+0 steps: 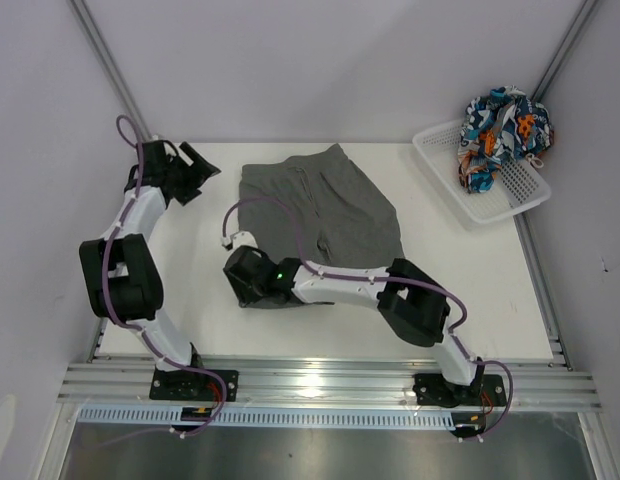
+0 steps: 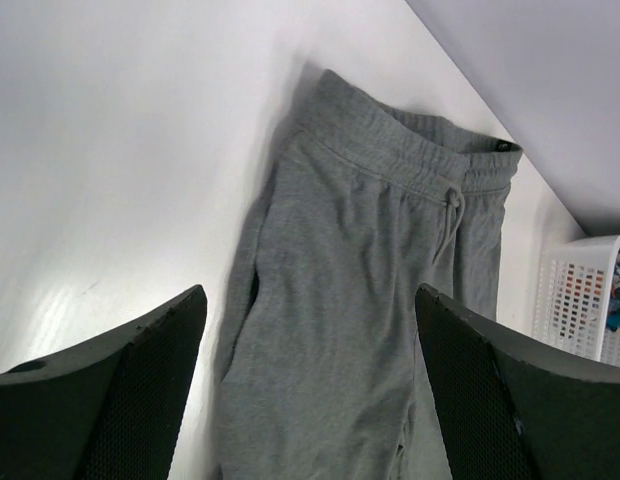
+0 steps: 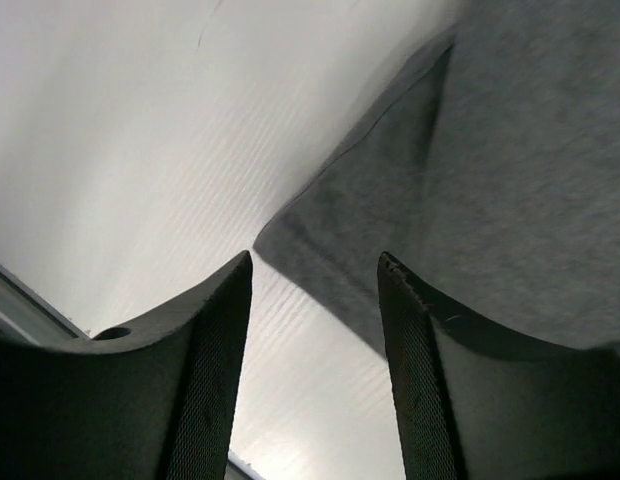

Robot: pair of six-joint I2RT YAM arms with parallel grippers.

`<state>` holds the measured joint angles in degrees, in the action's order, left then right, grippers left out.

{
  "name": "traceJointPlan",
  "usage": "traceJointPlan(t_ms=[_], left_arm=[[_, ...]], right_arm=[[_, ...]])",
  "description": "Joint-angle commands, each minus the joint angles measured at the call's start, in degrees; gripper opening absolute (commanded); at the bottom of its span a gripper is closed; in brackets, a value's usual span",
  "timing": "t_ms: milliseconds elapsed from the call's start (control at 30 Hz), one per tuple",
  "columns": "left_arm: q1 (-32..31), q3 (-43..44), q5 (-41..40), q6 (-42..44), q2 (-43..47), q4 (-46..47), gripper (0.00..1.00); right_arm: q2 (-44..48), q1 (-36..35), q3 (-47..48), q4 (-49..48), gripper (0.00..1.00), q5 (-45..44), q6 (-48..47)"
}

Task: Fold and stack the shorts
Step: Fold the shorts

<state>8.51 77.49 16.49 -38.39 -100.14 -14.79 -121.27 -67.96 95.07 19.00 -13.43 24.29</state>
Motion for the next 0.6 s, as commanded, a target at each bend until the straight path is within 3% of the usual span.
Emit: traceJointPlan(t_ms=[0,267,467,567], left_arm=[[2.47,-1.11,4.34,-0.81,3.98,-0.5,0.87],[3.18,-3.75,3.9,-0.63,5.74,1.16,0.86],[3.09,-4.54,3.81,-0.81,4.95,1.95,0.86],[3.18,-5.15,3.9,-0.98,4.95,2.22,0.86]], right_arm=[[-2.03,-2.26,3.19,0.51,0.56,-6.34,3.65],[-11.17,-4.02,13.3,7.97,0.55,-6.96,2.78],[-11.44,-4.28,10.41,7.98,0.47,-6.61,2.95],[-10.39,-4.63,6.65,7.02,0.25,-7.48,2.6]])
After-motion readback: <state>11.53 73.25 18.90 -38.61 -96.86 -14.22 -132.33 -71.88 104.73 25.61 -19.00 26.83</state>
